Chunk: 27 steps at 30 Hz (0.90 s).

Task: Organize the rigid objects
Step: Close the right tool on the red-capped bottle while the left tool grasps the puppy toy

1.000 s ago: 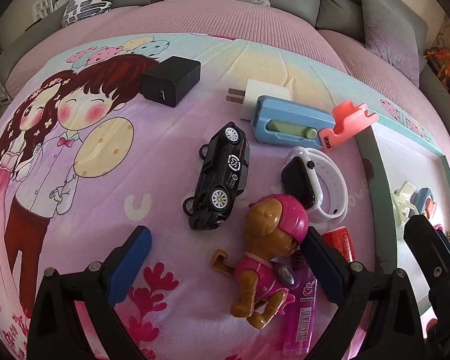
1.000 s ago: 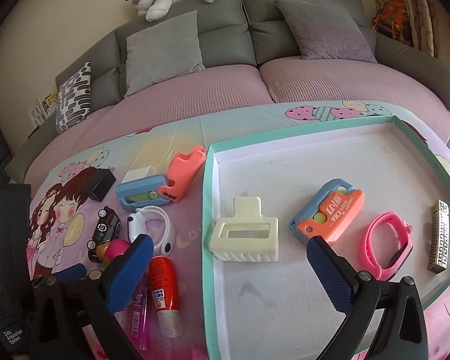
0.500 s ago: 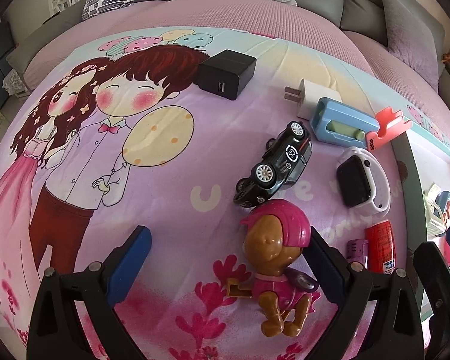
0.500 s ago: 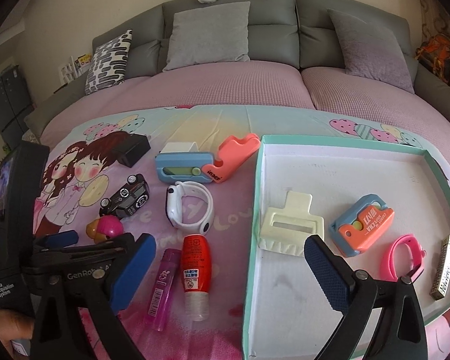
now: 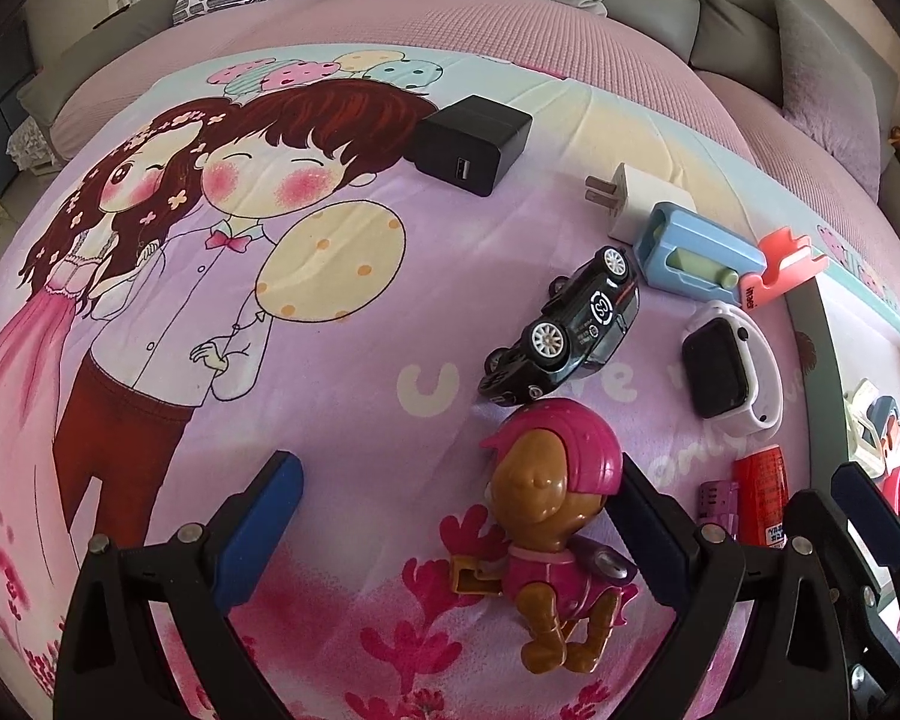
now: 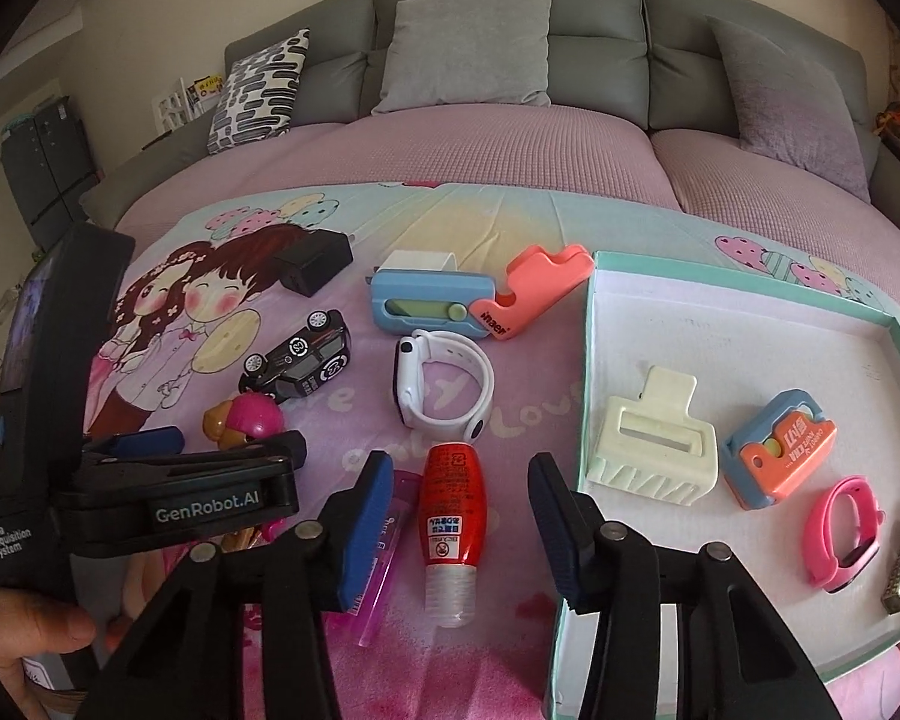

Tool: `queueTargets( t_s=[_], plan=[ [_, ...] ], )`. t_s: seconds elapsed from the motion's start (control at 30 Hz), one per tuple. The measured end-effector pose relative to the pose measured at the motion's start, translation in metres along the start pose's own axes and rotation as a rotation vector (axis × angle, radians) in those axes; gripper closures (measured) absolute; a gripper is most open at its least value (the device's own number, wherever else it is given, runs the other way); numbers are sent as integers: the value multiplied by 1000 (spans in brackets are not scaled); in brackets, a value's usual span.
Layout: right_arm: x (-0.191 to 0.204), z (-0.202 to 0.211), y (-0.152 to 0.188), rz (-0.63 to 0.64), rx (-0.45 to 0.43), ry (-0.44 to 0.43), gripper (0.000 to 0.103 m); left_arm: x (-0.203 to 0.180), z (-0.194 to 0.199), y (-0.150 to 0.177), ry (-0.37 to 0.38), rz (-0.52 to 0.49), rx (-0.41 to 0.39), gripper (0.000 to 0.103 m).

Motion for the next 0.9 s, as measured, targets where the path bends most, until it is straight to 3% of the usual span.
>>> queueTargets(
  t_s=[0.27, 0.57, 0.8, 0.9],
  plan=[
    [2, -19, 4, -8, 86, 3, 61, 3, 2, 3, -9, 1, 0, 4],
    [5, -24, 5, -5, 103, -36, 65, -11, 3, 4, -11, -25, 7, 4],
    [5, -25, 5, -9, 110, -55, 73, -25, 5, 5, 7, -69, 5, 14],
    [6, -26, 5, -8, 111, -52, 73, -28, 9, 5, 12, -68, -7, 32]
  ],
)
Point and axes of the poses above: each gripper's, at about its wrist camera, not at the fingertips, and z roughly against the way its jaws point, x to its left, y to its underside, the point moved 2 cm from there along -z, roughly the way its jaws point, and after that the axes turned 13 degrees about x, right-handed, at the moved point
